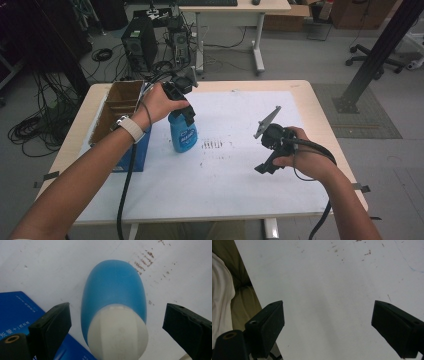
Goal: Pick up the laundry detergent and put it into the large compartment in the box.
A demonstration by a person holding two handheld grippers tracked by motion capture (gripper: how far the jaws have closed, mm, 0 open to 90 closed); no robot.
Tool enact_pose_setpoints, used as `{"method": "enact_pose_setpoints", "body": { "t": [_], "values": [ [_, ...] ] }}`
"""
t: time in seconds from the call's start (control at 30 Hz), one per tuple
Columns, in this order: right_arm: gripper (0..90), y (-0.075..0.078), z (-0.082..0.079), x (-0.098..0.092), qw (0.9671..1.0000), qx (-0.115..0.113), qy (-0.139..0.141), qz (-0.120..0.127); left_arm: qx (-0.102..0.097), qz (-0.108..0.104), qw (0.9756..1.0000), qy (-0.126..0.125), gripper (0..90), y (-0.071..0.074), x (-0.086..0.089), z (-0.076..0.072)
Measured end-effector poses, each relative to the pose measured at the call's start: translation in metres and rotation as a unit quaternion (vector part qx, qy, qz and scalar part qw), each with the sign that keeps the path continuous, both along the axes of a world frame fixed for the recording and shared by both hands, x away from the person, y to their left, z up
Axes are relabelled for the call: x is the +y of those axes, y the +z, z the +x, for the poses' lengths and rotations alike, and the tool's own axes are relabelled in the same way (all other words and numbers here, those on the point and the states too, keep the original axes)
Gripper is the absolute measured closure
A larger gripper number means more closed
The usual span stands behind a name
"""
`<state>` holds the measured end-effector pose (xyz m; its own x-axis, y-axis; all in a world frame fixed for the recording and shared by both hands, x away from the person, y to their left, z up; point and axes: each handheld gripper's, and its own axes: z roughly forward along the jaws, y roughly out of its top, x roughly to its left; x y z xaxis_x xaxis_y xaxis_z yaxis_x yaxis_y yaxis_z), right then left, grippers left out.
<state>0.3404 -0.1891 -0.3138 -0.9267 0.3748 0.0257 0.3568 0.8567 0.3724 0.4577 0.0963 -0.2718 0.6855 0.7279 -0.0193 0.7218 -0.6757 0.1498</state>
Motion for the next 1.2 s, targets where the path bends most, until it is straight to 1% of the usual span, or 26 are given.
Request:
{"method": "enact_pose_setpoints", "body": {
  "t": [0.07,0.27,0.5,0.67,0.93,1.2],
  "values": [
    [11.4,0.0,0.0,0.0,1.0,0.0,0.001,0.0,-0.002,-0.001,1.0,0.0,8.4,-0.001,0.0,0.0],
    [11.4,-0.001,0.0,-0.002,1.0,0.0,0.0,0.0,-0.001,0.004,1.0,-0.001,8.6,-0.005,-0.002,0.001],
    [11.4,-0.002,-0.001,-0.003,1.0,0.001,0.0,0.001,0.007,0.002,1.0,0.002,9.3,-0.012,-0.001,0.003],
    [11.4,-0.002,-0.001,-0.003,1.0,0.002,-0.001,0.0,0.008,0.0,1.0,0.005,10.0,-0.015,0.001,0.005],
    [11.4,-0.002,-0.001,-0.003,1.0,0.003,-0.002,0.0,0.011,-0.004,0.9999,0.003,13.7,-0.018,0.002,0.006],
    [11.4,-0.003,-0.001,-0.003,1.0,0.003,-0.001,0.0,0.007,-0.007,0.9999,0.002,18.2,-0.018,0.002,0.005]
  ]
}}
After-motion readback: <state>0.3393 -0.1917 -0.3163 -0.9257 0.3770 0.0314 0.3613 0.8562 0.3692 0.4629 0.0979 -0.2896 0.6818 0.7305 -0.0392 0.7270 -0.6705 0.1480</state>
